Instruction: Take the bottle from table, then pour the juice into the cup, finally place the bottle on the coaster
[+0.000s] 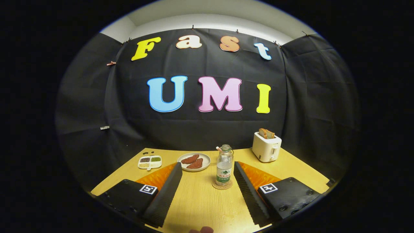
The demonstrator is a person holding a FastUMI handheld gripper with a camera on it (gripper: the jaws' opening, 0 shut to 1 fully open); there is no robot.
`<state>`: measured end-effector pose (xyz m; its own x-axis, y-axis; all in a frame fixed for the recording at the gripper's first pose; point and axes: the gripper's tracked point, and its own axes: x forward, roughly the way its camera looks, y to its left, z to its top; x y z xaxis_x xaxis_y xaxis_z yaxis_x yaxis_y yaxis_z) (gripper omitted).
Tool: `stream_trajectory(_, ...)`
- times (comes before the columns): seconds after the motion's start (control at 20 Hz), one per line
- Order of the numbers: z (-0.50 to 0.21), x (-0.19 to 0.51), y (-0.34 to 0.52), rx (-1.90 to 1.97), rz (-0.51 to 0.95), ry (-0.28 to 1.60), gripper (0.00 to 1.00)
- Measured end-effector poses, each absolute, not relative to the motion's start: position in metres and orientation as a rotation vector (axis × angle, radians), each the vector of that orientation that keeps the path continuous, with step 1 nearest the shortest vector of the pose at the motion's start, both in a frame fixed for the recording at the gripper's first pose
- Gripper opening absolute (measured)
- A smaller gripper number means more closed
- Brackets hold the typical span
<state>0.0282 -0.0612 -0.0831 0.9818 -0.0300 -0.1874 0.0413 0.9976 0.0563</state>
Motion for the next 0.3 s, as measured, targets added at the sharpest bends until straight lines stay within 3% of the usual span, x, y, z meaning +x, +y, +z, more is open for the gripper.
stream_trajectory(0.3, -0.0802, 0.0158, -0.0673, 0.076, -0.007, 0.195, 0.98)
